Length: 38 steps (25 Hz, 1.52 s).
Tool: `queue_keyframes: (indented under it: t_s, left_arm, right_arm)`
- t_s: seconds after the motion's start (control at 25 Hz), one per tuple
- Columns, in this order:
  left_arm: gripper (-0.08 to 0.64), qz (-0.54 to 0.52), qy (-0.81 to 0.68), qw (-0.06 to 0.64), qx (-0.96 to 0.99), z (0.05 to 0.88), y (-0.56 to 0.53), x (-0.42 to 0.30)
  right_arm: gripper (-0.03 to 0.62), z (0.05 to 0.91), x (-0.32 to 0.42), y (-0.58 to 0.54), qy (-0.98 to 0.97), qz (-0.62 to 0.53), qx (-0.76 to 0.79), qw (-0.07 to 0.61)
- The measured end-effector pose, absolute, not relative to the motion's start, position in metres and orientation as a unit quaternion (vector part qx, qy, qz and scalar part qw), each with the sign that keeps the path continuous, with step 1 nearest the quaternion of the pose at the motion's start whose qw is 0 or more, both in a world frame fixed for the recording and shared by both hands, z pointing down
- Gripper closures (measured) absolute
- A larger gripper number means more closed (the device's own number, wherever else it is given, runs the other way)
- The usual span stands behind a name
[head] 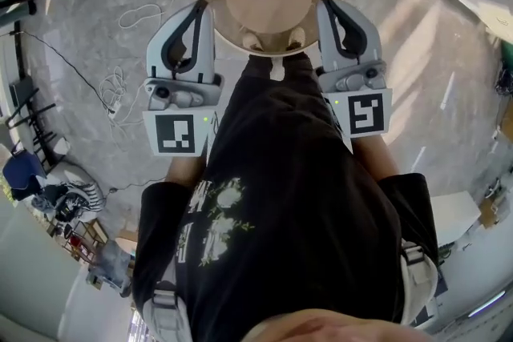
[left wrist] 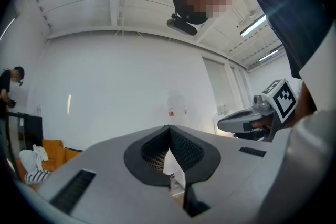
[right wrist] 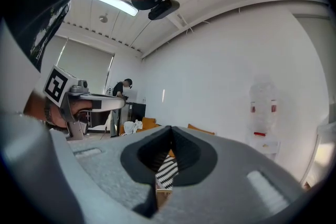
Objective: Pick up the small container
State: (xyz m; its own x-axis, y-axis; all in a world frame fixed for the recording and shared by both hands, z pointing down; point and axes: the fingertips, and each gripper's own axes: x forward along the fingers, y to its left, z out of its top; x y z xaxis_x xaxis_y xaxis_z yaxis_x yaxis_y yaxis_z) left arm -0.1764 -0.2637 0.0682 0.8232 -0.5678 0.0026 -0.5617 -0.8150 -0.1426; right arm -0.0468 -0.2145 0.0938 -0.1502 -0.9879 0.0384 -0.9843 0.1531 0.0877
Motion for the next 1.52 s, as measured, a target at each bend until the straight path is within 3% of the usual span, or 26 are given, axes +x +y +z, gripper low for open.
queue_keyframes:
  t_s: [0.36,0.76,1.4,1.44,1.48,1.52]
  left_arm:
    - [0.554,-0.015,0.309,0.049,-0.95,0.115,-0.3,-0.166]
    - [0.552,-0.042,0.306,0.06,-0.949,0.182,-0.326,-0.12]
    - [0.552,-0.041,0.318,0.002,-0.947,0.302,-0.349,-0.092]
    - [0.554,-0.043,0.32,-0.001,-0.947,0.31,-0.35,-0.092]
    - [0.552,-0.044,0.32,-0.003,-0.946,0.318,-0.35,-0.091]
    - [0.552,-0.044,0.321,-0.005,-0.946,0.326,-0.351,-0.09]
  right_arm:
    - [0.597,0.135,-0.055,-0.264,-0.798,-0.028,0.599,0.056]
    - [0.595,0.21,-0.016,-0.307,-0.819,0.004,0.571,0.045]
    - [0.592,0.347,-0.008,-0.331,-0.838,0.033,0.54,0.066]
    - [0.579,0.356,-0.009,-0.332,-0.841,0.038,0.536,0.065]
    - [0.481,0.365,-0.01,-0.332,-0.843,0.044,0.532,0.064]
    - [0.466,0.374,-0.011,-0.333,-0.845,0.051,0.529,0.063]
